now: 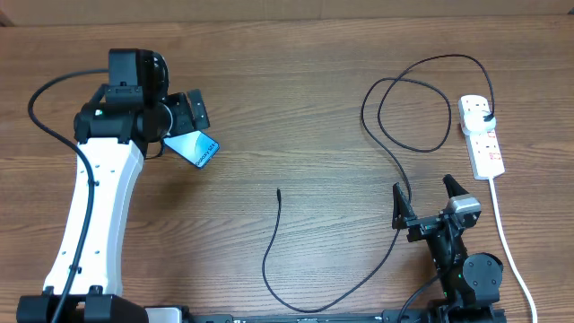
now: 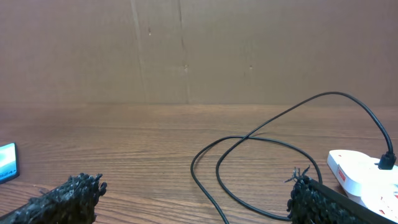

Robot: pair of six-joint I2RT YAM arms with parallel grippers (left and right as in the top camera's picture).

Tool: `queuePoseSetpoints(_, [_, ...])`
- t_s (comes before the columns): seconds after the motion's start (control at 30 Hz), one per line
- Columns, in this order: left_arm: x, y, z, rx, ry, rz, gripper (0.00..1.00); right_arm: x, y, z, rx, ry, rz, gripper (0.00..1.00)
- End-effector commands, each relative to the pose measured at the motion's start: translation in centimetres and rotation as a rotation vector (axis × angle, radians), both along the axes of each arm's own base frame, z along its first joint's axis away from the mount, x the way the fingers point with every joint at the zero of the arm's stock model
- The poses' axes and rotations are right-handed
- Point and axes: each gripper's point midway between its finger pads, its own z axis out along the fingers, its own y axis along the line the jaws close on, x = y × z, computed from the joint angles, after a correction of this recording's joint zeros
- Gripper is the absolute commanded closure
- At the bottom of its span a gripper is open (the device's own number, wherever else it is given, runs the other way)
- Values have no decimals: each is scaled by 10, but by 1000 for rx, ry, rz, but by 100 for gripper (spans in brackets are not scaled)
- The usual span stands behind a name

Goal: Plug charger to phone and switch on socket
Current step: 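Move the left gripper over the phone and lower onto its edges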

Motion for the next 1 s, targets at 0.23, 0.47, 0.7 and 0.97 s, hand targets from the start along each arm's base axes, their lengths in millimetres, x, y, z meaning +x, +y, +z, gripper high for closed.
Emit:
queuePoseSetpoints(0.23, [21,36,1,-47,204,559,0,0,-2,-2,-4,-2,-8,0])
queuePoseSetpoints(0.47, [25,38,-36,-81,322,737,0,0,-2,-2,-4,-2,-8,0])
queuePoseSetpoints(0.7, [32,31,-88,-81,446,755,0,0,-2,-2,-4,-2,-8,0])
queuePoseSetpoints(0.97, [36,30,-133,-55,532,761,0,0,-2,-2,-4,-2,-8,0])
